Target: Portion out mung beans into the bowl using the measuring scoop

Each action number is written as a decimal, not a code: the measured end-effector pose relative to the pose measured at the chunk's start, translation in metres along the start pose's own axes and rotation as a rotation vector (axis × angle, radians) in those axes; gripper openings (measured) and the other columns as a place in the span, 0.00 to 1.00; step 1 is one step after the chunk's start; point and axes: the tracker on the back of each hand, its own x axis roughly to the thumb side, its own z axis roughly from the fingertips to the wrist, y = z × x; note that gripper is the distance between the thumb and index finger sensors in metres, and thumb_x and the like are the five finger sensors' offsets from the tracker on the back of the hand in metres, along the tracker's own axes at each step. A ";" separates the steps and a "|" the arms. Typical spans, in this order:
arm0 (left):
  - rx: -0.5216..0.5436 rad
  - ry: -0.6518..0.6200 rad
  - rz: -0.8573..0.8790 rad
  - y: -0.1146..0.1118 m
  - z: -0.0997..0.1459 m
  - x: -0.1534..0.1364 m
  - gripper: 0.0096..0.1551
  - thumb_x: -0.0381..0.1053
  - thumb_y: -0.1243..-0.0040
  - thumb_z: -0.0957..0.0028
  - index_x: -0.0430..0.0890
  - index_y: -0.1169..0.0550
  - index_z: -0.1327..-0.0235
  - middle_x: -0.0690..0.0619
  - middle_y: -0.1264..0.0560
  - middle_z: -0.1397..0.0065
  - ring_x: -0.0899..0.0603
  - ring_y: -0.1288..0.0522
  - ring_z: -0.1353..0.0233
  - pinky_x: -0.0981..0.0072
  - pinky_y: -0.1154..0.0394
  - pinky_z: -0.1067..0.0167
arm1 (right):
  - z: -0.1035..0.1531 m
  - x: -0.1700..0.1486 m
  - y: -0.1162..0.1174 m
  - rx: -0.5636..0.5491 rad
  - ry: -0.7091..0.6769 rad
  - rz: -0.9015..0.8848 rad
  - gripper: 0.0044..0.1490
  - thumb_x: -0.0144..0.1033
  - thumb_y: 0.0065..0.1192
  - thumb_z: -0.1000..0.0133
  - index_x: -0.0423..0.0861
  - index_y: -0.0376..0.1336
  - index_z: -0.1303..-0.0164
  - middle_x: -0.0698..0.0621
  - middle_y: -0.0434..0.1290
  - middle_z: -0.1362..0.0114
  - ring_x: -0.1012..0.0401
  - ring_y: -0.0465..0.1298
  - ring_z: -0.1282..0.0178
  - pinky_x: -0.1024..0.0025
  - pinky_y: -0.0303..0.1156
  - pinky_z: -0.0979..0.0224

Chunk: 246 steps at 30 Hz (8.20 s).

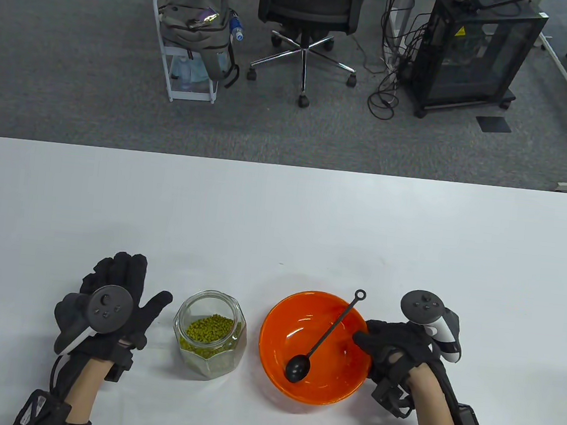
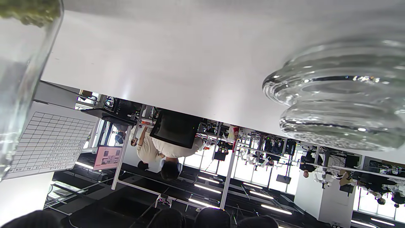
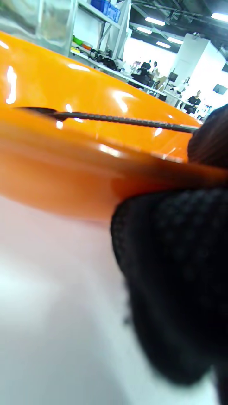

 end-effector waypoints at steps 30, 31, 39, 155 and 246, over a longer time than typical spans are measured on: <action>0.015 -0.019 0.034 0.000 0.001 0.000 0.56 0.80 0.56 0.45 0.41 0.44 0.17 0.34 0.48 0.14 0.18 0.48 0.19 0.20 0.49 0.29 | 0.011 -0.011 -0.020 -0.003 0.008 -0.112 0.47 0.59 0.62 0.46 0.33 0.63 0.31 0.42 0.86 0.56 0.53 0.86 0.73 0.63 0.82 0.69; 0.014 -0.019 0.033 0.000 0.001 0.000 0.56 0.80 0.56 0.45 0.41 0.44 0.17 0.34 0.48 0.14 0.18 0.48 0.19 0.20 0.49 0.29 | 0.012 -0.012 -0.023 -0.020 0.015 -0.122 0.47 0.59 0.62 0.46 0.33 0.63 0.31 0.42 0.85 0.56 0.53 0.86 0.73 0.63 0.82 0.69; 0.015 -0.014 0.035 0.001 0.001 -0.001 0.56 0.80 0.56 0.45 0.41 0.44 0.18 0.34 0.48 0.14 0.18 0.48 0.19 0.20 0.49 0.29 | 0.008 -0.005 -0.047 -0.167 0.096 -0.147 0.45 0.63 0.63 0.47 0.39 0.67 0.33 0.41 0.82 0.47 0.52 0.84 0.66 0.63 0.81 0.64; -0.193 -0.368 0.512 -0.024 0.002 0.064 0.78 0.85 0.30 0.58 0.32 0.49 0.21 0.29 0.45 0.17 0.19 0.42 0.19 0.20 0.44 0.28 | 0.086 0.172 -0.008 -0.591 -0.579 -0.352 0.23 0.43 0.76 0.49 0.39 0.77 0.54 0.45 0.90 0.67 0.61 0.88 0.82 0.68 0.85 0.72; -0.226 -0.363 0.566 -0.026 0.003 0.062 0.77 0.84 0.32 0.56 0.34 0.51 0.21 0.30 0.47 0.16 0.20 0.42 0.20 0.21 0.43 0.28 | 0.018 0.134 0.038 -0.261 -0.294 -0.504 0.24 0.41 0.74 0.48 0.37 0.76 0.51 0.45 0.90 0.67 0.61 0.89 0.81 0.67 0.86 0.71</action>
